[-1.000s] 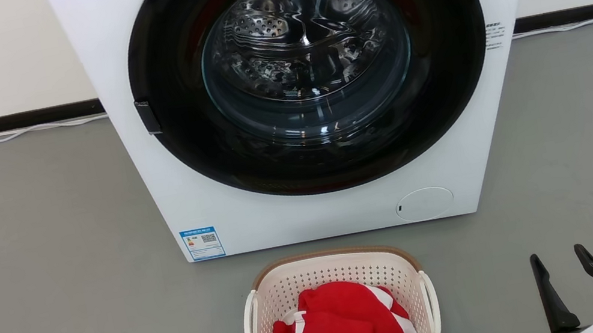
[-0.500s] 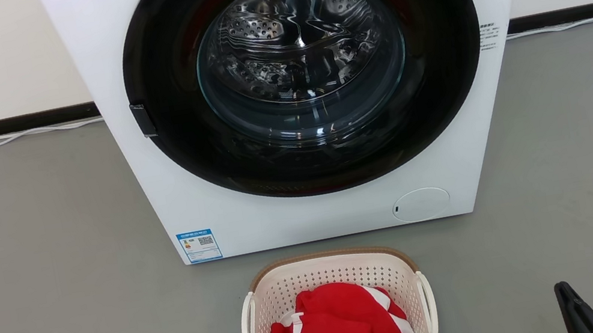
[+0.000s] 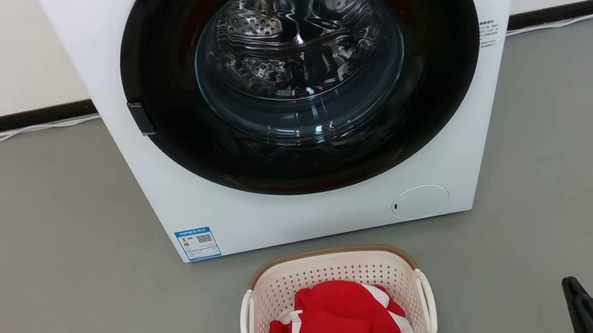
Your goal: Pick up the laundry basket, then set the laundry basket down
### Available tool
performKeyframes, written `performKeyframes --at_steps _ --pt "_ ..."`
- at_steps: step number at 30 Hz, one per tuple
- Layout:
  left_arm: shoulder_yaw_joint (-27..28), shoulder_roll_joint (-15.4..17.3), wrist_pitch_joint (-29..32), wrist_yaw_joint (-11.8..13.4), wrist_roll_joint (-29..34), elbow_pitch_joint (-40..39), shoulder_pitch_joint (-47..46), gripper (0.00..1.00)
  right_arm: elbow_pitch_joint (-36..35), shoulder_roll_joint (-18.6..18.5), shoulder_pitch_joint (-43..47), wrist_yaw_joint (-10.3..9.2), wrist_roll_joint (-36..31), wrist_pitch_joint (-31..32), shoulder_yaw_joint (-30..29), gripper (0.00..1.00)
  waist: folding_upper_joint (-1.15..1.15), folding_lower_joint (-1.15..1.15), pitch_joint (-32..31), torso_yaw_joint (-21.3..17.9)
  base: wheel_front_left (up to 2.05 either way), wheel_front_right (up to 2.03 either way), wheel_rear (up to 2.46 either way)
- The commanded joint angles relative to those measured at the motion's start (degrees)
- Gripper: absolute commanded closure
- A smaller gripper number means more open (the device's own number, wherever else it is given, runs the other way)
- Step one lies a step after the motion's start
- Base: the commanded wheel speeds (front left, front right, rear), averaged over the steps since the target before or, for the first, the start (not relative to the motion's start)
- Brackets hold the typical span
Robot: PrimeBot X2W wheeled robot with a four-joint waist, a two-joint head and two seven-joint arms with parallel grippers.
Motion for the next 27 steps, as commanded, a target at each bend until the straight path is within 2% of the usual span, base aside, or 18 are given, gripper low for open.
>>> performKeyframes --at_steps 1,27 --pt "0.77 0.46 0.23 -0.33 -1.33 -1.69 -2.58 1.00 -1.69 -0.49 -2.59 0.04 1.48 0.38 0.37 1.00 0.00 -0.02 0.02 0.00 0.00 0.00 0.00" --pt "2.87 -0.51 4.52 -1.00 -15.66 -4.25 -4.40 1.00 -3.55 -0.57 -4.52 0.10 20.42 4.60 0.80 1.00 0.00 -0.02 0.64 -0.21 0.00 0.00 0.00"
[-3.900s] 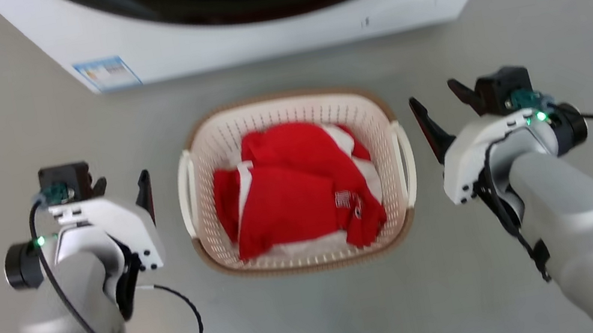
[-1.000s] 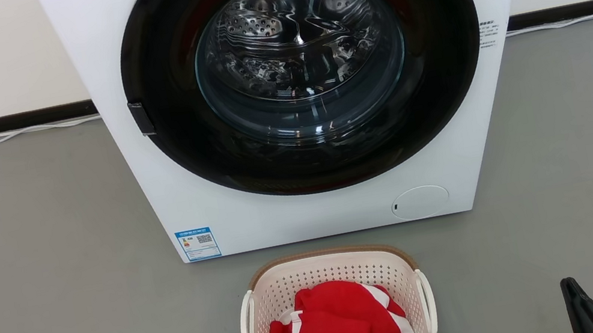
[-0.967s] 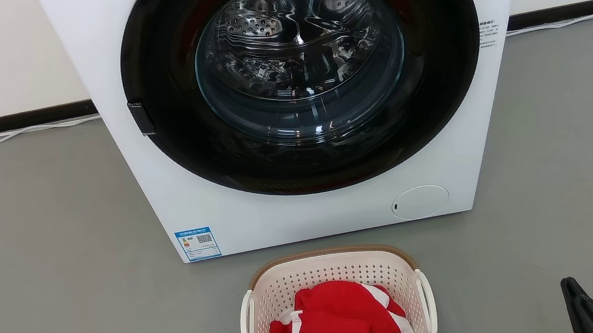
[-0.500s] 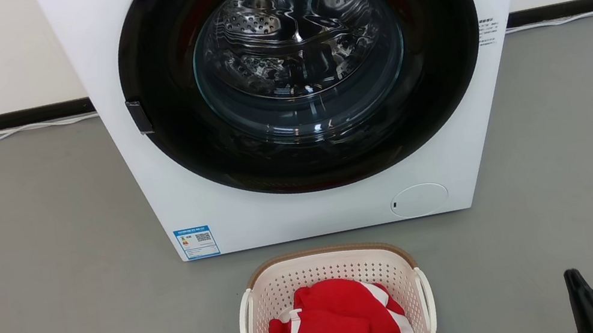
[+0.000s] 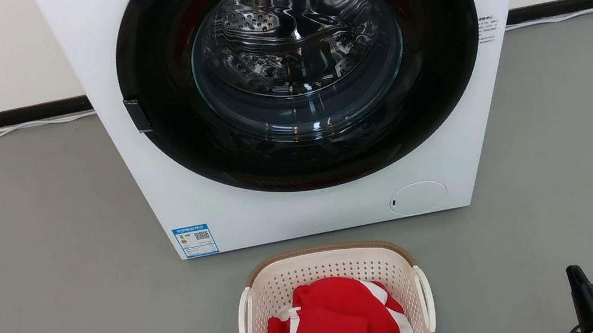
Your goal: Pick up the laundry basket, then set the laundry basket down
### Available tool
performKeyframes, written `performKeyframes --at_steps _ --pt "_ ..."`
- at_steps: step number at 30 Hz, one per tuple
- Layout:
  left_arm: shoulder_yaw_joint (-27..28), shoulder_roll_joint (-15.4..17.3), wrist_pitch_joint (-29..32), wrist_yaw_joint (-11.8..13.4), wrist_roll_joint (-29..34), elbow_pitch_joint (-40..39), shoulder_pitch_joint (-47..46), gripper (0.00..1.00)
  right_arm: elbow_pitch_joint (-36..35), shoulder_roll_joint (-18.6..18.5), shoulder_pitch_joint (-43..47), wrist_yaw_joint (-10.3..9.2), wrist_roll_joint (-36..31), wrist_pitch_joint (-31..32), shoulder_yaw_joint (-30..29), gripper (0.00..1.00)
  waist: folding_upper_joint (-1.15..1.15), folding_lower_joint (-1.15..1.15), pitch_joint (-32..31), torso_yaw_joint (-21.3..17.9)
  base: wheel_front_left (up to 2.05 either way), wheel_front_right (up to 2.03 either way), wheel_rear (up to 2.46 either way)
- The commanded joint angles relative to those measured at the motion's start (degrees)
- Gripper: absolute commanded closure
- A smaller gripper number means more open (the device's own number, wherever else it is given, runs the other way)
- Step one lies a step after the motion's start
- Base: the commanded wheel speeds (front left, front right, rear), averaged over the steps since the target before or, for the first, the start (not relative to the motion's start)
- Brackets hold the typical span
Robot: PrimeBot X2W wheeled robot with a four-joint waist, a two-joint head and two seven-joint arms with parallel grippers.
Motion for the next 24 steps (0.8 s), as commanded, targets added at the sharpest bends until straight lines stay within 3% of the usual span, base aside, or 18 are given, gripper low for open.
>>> performKeyframes --at_steps 1,24 --pt "1.18 0.31 0.57 -0.43 -2.01 -1.96 -3.43 1.00 -1.81 -0.58 -3.39 0.23 2.44 0.74 0.65 1.00 0.00 -0.01 0.05 -0.02 0.00 0.00 0.00" --pt "3.07 -0.55 4.39 -1.02 -14.67 -4.21 -5.06 1.00 -3.41 -0.65 -5.14 0.28 19.17 4.53 0.98 1.00 0.00 -0.01 0.60 -0.19 0.00 0.00 0.00"
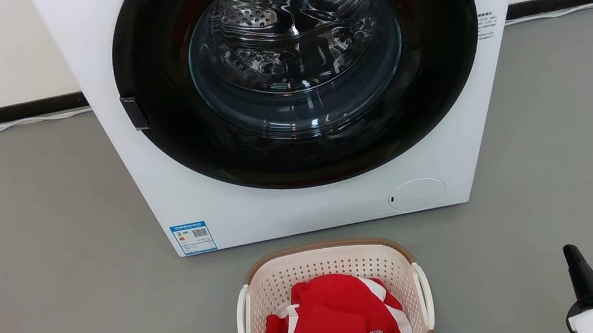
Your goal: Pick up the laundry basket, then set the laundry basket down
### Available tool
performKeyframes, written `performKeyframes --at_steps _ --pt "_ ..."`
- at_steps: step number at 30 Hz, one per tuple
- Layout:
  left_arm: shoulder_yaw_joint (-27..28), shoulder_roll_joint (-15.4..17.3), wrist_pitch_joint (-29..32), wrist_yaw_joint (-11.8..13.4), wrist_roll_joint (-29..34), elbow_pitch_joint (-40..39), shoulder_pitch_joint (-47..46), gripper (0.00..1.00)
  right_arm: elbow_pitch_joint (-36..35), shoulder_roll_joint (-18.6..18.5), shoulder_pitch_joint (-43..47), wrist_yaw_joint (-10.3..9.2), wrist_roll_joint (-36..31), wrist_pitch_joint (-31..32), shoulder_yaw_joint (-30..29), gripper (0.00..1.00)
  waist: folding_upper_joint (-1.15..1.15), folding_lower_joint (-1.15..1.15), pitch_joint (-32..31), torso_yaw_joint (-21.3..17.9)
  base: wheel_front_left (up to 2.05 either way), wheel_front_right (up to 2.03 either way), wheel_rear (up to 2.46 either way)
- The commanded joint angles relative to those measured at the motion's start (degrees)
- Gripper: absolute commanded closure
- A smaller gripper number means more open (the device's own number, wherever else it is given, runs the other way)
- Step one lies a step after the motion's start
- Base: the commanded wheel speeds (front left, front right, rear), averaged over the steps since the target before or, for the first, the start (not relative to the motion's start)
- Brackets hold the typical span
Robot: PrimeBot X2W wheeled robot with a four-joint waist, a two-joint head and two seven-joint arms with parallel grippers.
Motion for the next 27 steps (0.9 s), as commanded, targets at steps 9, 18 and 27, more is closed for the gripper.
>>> performKeyframes --at_steps 9,18,27 --pt "2.02 0.09 1.83 -0.70 -5.92 -2.71 -3.74 1.00 -2.23 -0.66 -3.31 0.31 7.69 1.91 1.00 1.00 0.00 0.00 0.22 -0.07 0.00 0.00 0.00" --pt "2.75 -0.24 3.32 -0.93 -10.88 -3.59 -4.37 1.00 -2.85 -0.69 -3.99 0.33 14.25 3.39 1.14 1.00 0.00 0.00 0.43 -0.14 0.00 0.00 0.00" --pt "3.49 -0.58 4.82 -1.16 -15.85 -4.47 -5.01 1.00 -3.48 -0.72 -4.68 0.35 20.80 4.87 1.27 1.00 0.00 0.00 0.65 -0.21 0.00 0.00 0.00"
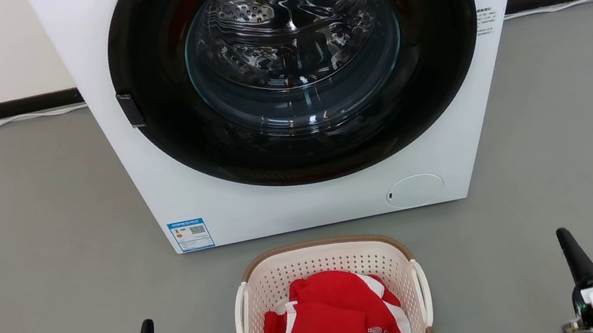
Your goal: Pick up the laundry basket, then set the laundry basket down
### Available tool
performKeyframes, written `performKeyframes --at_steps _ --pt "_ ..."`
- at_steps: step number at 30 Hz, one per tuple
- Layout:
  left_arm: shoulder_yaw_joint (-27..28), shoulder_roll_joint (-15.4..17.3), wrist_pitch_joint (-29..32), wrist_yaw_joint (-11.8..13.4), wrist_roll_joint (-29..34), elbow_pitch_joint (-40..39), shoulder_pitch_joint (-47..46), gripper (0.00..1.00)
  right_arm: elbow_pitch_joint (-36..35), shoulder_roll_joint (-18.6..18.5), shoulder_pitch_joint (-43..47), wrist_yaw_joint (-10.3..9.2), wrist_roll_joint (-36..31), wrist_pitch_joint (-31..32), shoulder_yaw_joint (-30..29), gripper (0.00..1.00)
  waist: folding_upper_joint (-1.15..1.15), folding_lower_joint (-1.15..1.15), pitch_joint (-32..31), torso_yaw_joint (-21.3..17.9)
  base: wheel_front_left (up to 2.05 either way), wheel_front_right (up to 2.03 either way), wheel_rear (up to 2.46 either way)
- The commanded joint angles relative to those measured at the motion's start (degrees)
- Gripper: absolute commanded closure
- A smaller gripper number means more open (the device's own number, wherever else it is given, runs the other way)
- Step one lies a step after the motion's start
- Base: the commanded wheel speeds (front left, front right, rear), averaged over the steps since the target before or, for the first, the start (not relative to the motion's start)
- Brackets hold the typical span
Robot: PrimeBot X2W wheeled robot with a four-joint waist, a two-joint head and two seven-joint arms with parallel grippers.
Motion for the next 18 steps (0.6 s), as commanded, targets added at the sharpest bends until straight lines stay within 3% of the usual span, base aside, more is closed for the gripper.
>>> performKeyframes --at_steps 1,18 --pt "1.69 0.27 0.53 -0.65 -1.74 -2.00 -3.40 1.00 -1.96 -0.71 -3.02 0.35 2.16 0.82 1.15 1.00 0.00 0.00 0.04 -0.01 0.00 0.00 0.00" --pt "2.99 -0.33 3.18 -1.06 -10.55 -3.56 -4.53 1.00 -3.07 -0.76 -4.23 0.38 13.80 3.45 1.38 1.00 0.00 0.00 0.42 -0.13 0.00 0.00 0.00"
